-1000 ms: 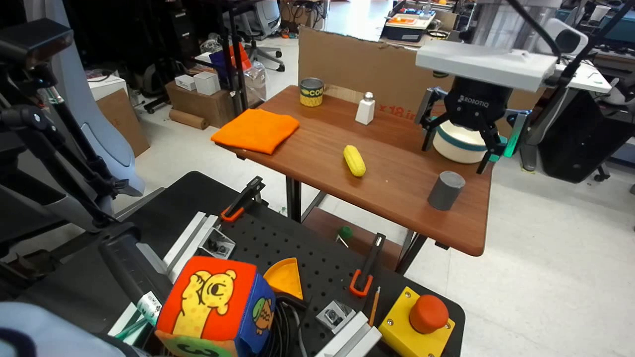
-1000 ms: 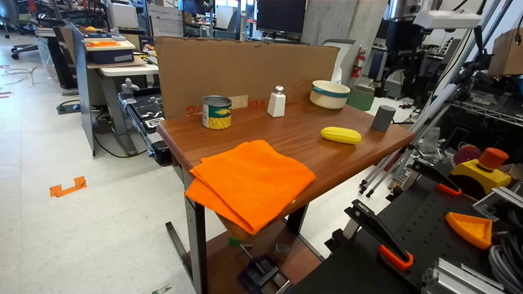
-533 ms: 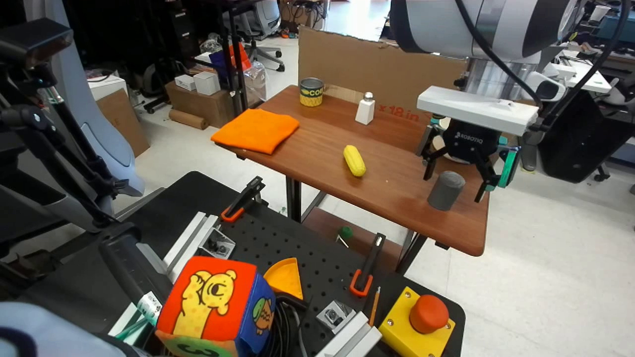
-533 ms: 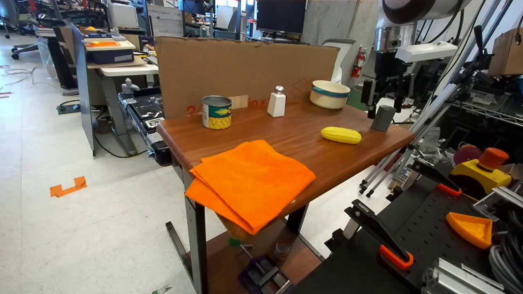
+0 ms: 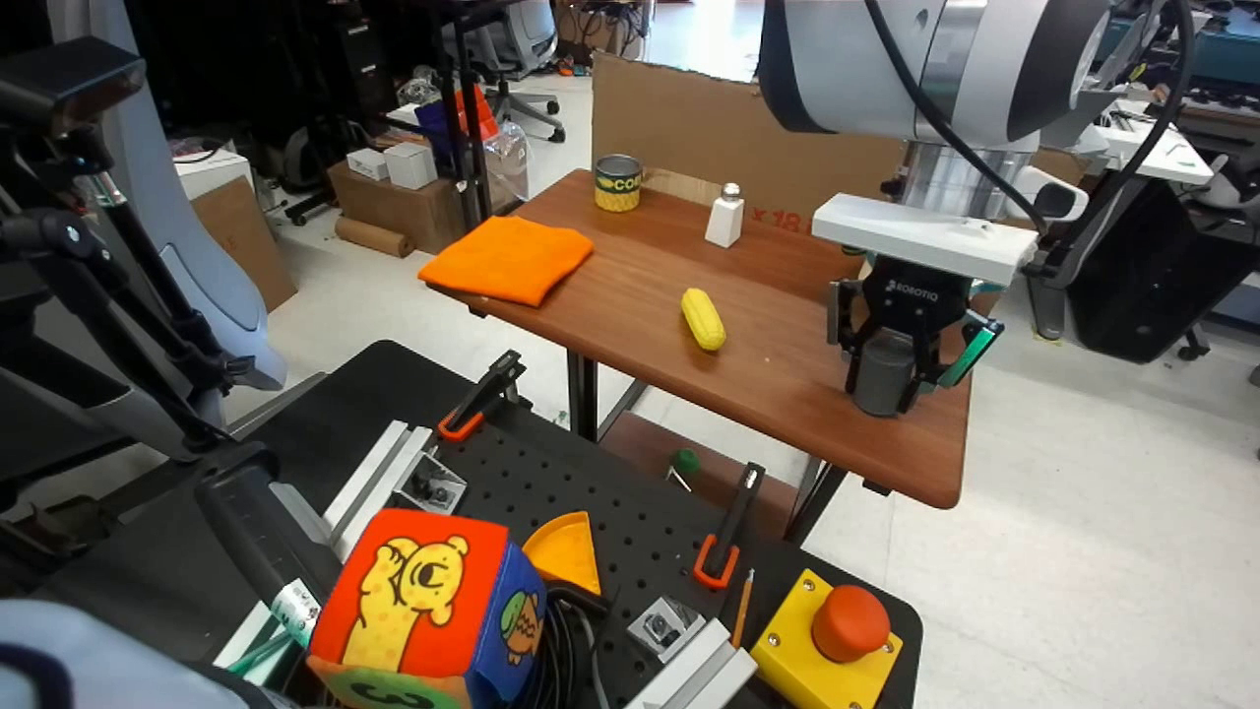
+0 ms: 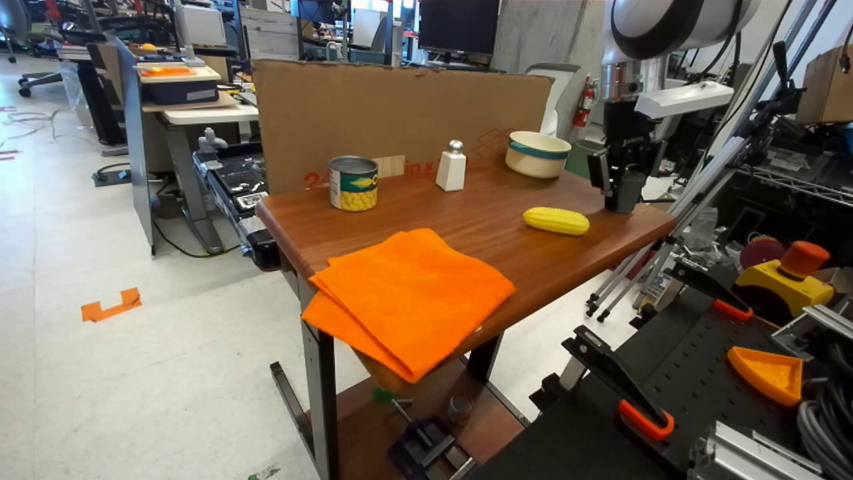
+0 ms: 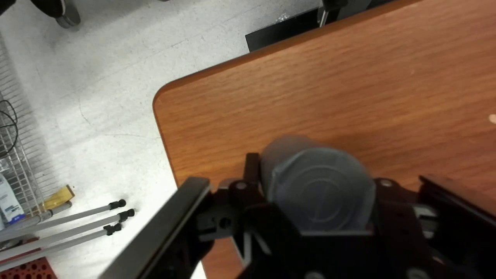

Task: Put the green object inside the pot

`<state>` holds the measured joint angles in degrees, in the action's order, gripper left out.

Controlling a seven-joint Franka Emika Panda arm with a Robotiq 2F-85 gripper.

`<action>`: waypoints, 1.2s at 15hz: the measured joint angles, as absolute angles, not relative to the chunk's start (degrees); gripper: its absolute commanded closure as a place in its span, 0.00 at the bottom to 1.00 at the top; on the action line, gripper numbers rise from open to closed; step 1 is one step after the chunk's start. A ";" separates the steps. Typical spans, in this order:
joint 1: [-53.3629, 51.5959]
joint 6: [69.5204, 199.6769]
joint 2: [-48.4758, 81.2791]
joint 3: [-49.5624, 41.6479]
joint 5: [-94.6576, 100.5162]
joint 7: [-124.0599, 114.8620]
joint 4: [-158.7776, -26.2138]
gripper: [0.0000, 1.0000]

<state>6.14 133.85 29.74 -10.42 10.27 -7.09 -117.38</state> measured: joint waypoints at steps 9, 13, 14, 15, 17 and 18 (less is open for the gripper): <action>5.79 131.94 22.91 -8.83 5.11 -7.27 -112.76 0.77; 5.78 127.81 21.40 -7.67 1.33 -7.38 -106.37 0.77; 5.79 127.06 21.86 -7.61 0.83 -7.64 -104.43 0.77; 5.80 126.76 22.64 -7.61 0.59 -8.20 -102.42 0.77; 5.95 126.67 25.45 -7.66 0.53 -9.93 -98.04 0.77; 6.07 126.27 27.33 -7.73 0.53 -10.85 -95.64 0.77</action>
<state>6.07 126.27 27.33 -7.73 0.53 -10.85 -95.64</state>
